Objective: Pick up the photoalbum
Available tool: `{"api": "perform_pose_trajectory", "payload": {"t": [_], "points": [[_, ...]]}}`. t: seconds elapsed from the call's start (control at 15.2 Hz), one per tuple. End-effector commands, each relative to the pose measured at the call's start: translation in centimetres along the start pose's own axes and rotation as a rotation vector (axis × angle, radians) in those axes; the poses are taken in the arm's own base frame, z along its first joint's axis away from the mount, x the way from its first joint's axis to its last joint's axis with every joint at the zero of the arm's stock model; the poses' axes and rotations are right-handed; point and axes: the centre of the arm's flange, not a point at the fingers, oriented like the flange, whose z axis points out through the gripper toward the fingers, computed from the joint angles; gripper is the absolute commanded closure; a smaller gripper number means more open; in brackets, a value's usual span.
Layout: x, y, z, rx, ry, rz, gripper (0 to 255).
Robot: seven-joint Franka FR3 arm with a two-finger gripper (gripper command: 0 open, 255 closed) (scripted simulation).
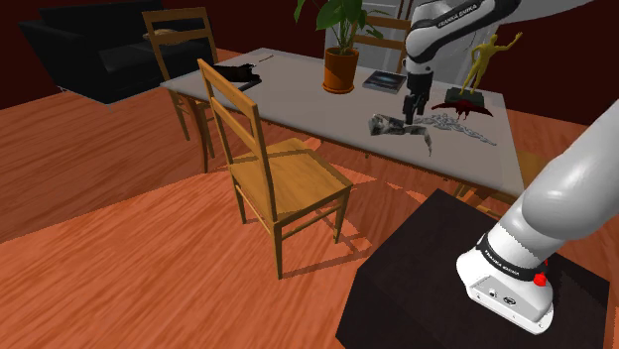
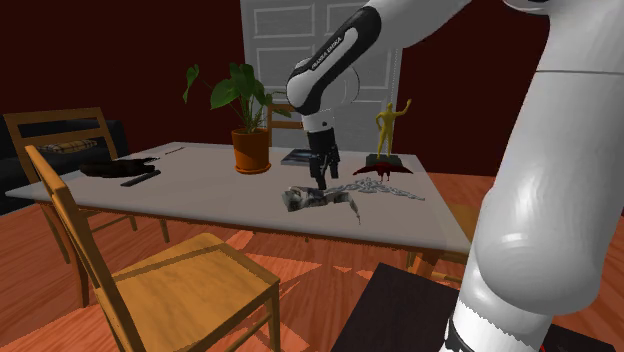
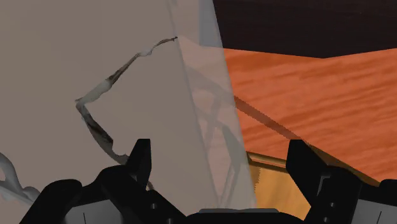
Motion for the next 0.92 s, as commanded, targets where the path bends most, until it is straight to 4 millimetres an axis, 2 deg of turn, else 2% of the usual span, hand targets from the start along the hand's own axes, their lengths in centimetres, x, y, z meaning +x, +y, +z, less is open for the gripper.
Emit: {"api": "perform_pose_trajectory", "payload": {"t": [0.0, 0.4, 0.86], "points": [[1.5, 1.8, 1.2, -0.016, -0.004, -0.017, 0], [6.1, 6.9, 4.1, -0.06, -0.015, -0.063, 0], [7.0, 7.1, 7.4, -0.063, -0.015, -0.066, 0]]}}
